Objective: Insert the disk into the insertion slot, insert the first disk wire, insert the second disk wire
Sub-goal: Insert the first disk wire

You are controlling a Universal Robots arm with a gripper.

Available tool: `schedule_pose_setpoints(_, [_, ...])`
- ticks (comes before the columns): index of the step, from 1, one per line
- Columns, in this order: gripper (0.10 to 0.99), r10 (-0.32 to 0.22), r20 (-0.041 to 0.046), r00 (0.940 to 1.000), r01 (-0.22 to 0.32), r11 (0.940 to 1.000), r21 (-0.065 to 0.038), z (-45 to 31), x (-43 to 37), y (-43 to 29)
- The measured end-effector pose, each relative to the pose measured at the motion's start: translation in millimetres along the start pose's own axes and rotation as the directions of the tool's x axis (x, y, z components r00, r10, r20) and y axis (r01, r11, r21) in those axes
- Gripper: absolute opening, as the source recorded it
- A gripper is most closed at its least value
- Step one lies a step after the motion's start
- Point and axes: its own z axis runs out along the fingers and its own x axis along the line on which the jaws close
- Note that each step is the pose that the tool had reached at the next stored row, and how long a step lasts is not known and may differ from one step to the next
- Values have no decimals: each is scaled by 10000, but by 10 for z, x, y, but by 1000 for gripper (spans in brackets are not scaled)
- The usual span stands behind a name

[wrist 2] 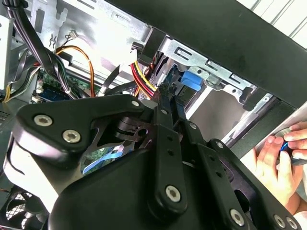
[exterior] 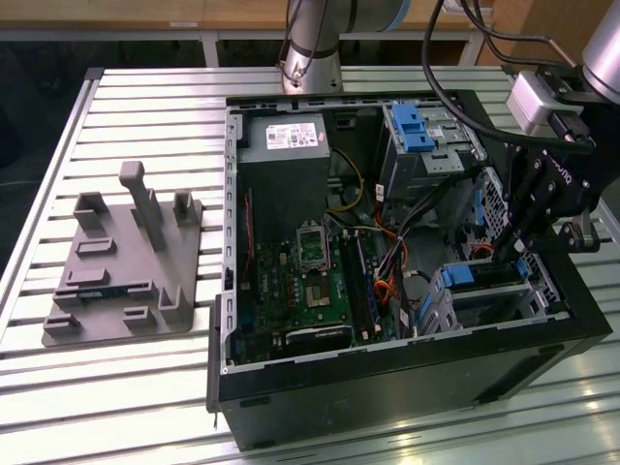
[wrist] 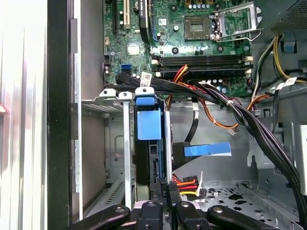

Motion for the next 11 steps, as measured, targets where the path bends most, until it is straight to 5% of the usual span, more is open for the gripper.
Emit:
schedule_pose_setpoints(5, [173, 3, 3, 10000, -3, 9999, 139, 9, -2, 64])
schedule_pose_setpoints(11, [173, 3, 1, 10000, -3, 9999, 150, 8, -15, 65])
